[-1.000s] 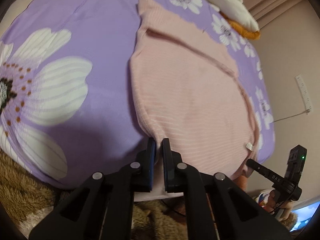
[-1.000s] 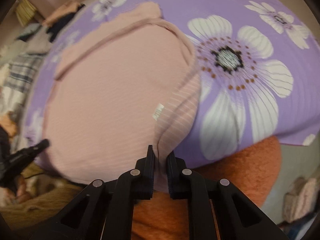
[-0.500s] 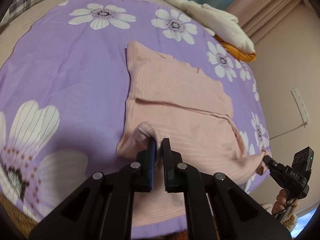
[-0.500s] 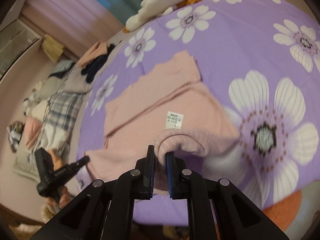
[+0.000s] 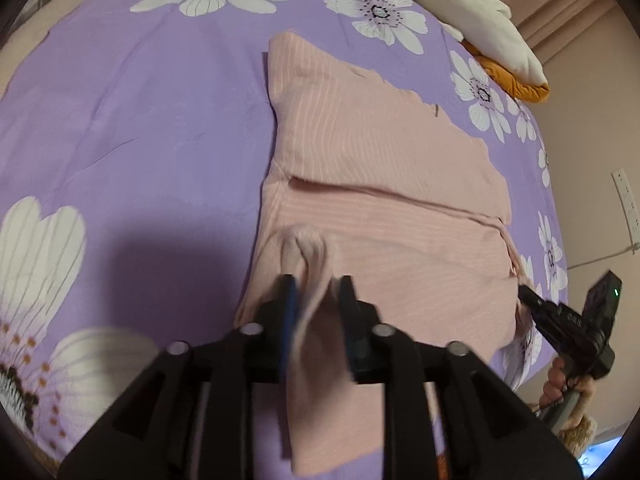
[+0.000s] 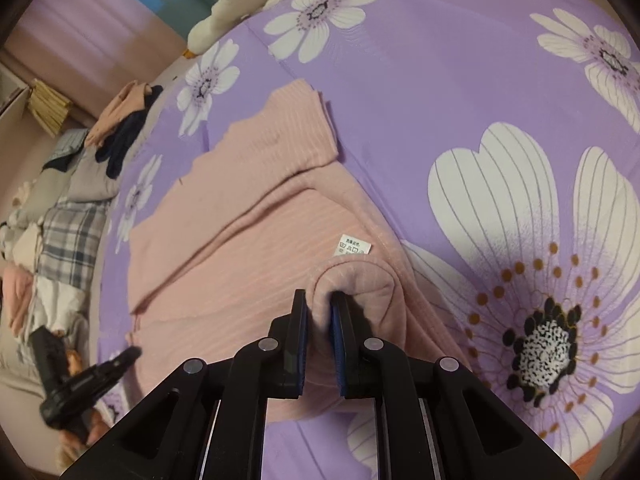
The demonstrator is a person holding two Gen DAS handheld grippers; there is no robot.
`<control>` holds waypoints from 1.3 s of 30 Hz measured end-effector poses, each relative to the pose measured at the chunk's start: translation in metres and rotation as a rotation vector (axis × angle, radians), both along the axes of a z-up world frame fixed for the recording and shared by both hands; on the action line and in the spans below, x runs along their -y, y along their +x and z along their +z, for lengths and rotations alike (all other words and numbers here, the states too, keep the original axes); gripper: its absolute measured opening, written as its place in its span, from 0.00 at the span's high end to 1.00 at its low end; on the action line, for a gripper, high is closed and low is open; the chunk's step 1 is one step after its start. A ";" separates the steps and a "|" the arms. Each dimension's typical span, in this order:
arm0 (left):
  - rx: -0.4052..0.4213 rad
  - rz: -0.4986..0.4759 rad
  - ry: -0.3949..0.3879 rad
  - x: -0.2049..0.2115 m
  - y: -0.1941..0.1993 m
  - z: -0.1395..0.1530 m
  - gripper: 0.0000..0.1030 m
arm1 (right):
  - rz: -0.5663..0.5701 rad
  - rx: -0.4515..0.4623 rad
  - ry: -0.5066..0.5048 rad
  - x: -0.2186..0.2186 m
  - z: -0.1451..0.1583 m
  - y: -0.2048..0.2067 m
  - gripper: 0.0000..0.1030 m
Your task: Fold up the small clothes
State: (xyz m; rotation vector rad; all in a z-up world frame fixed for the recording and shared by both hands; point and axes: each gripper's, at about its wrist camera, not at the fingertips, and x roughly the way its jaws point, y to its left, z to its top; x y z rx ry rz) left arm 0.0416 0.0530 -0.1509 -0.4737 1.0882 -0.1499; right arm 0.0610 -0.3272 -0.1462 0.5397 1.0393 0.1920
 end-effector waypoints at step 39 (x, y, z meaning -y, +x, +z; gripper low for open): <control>0.208 0.070 -0.294 -0.021 -0.077 0.069 1.00 | 0.066 0.188 0.048 -0.011 0.076 -0.033 0.88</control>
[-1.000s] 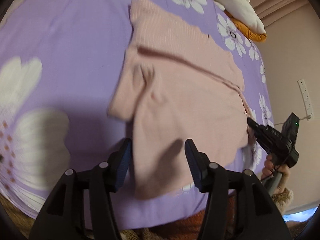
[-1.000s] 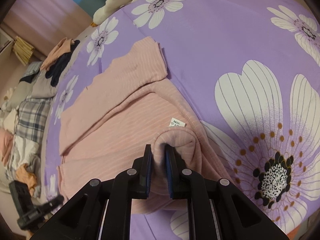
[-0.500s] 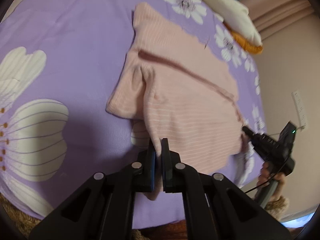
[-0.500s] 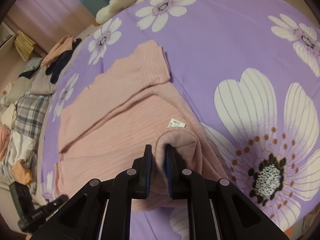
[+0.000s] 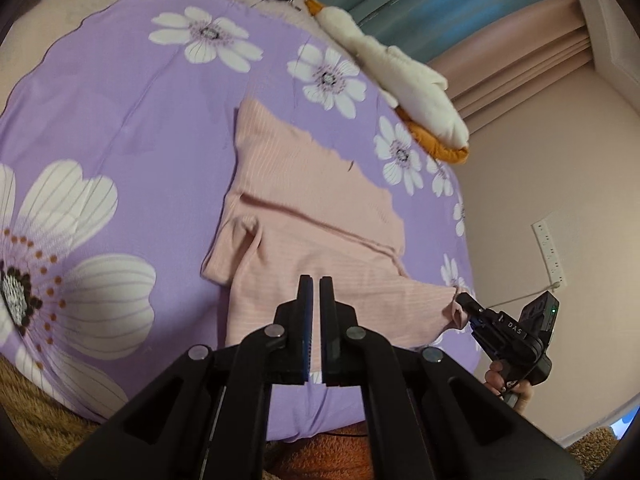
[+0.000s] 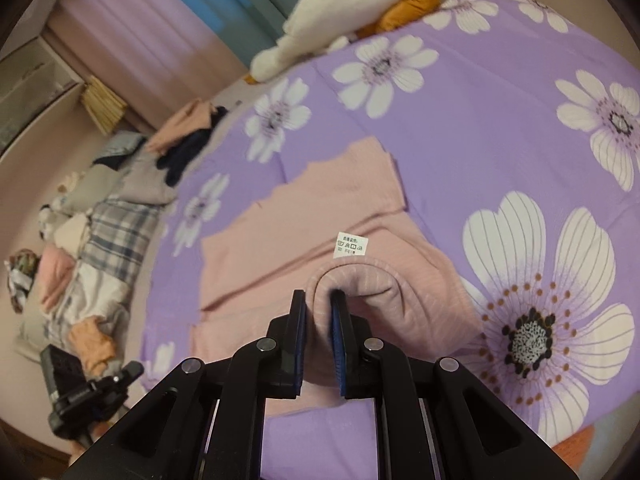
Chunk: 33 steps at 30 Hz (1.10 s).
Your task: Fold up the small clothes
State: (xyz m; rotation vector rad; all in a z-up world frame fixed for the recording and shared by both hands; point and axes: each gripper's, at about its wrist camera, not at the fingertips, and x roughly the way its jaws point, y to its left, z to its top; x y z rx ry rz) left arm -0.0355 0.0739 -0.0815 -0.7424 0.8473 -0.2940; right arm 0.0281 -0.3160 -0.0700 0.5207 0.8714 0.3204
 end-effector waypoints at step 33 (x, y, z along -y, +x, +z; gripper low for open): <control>-0.176 -0.166 -0.069 0.014 0.034 -0.099 0.44 | -0.092 -0.111 -0.213 -0.020 -0.034 0.045 0.88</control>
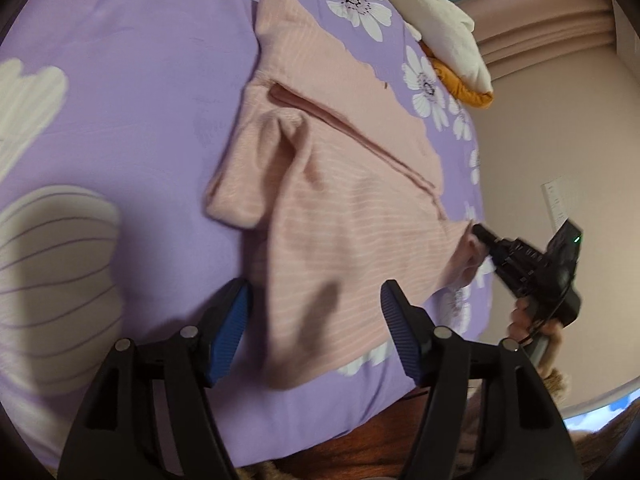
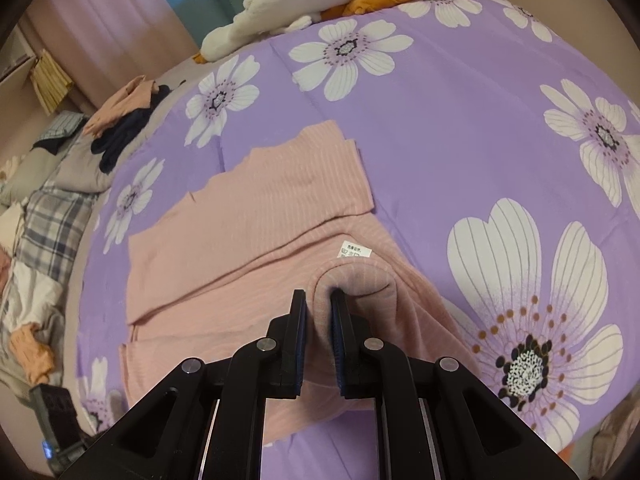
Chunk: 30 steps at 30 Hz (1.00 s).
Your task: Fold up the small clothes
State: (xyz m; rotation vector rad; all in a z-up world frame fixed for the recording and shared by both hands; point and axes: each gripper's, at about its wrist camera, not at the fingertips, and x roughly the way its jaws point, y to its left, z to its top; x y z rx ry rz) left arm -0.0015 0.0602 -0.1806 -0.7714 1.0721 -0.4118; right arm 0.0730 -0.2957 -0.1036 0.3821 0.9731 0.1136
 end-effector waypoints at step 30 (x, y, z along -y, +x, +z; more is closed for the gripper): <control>0.149 0.170 -0.155 -0.044 0.068 0.063 0.99 | 0.121 0.087 0.111 -0.011 0.037 0.043 0.88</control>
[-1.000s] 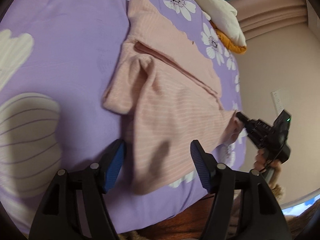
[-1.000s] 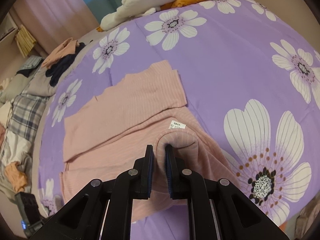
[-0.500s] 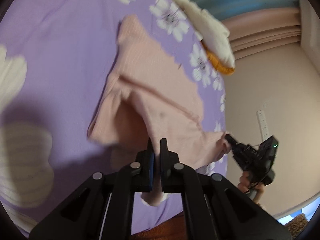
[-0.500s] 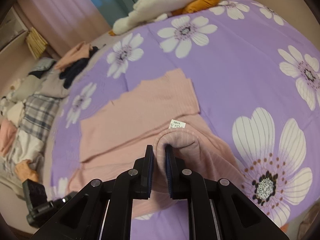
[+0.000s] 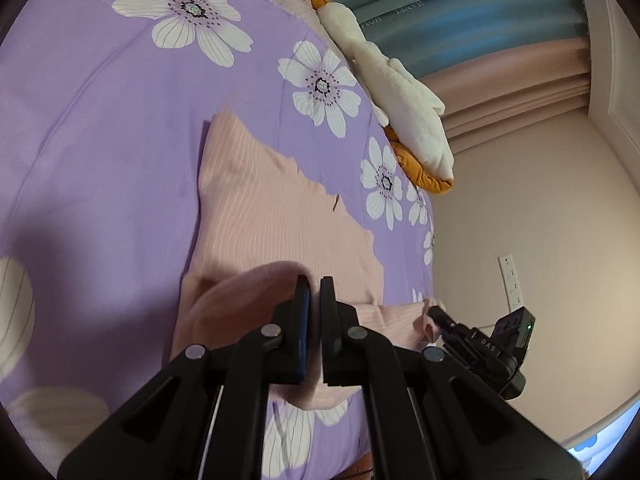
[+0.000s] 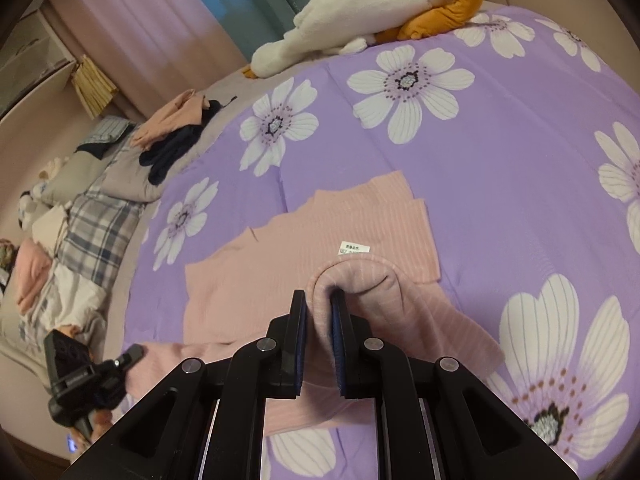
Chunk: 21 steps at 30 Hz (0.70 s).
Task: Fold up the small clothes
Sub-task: 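Lay the folded hem over the sweater body with both tools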
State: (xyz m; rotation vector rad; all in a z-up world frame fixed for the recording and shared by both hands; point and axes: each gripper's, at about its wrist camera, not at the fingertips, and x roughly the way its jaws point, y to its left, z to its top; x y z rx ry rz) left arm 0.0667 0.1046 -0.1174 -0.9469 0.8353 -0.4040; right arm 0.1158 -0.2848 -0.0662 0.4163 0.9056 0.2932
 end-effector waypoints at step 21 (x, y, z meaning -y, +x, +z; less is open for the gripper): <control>-0.172 0.082 0.034 -0.022 0.077 -0.058 0.98 | -0.082 -0.186 -0.024 0.008 -0.068 0.065 0.88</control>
